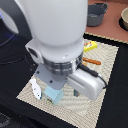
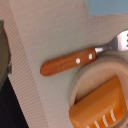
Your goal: Interact with the objects in diverse but meaningful ways.
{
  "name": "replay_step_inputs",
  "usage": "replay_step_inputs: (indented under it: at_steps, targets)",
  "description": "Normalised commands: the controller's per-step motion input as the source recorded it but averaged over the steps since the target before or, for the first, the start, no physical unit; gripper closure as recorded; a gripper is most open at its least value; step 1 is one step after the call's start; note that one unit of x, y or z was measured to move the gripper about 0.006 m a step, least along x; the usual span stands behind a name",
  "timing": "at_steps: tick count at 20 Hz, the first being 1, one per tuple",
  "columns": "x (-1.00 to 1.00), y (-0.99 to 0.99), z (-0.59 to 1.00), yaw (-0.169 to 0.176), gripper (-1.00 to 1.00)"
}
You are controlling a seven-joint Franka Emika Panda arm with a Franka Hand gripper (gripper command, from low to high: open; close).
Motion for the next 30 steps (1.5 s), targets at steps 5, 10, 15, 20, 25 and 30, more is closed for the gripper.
replay_step_inputs:
  at_steps: [5,10,15,20,25,30]
  targets:
    - [-0.28,0.51,0.27,0.2,-1.0]
    - [-0.17,0.53,0.24,0.191,-1.0]
    - [-0.09,0.61,0.18,0.15,-1.0]
    - [-0.08,0.82,0.14,0.048,-1.0]
    - [-0.11,0.8,0.11,0.055,-1.0]
    - [-0.25,0.66,0.05,0.121,-1.0]
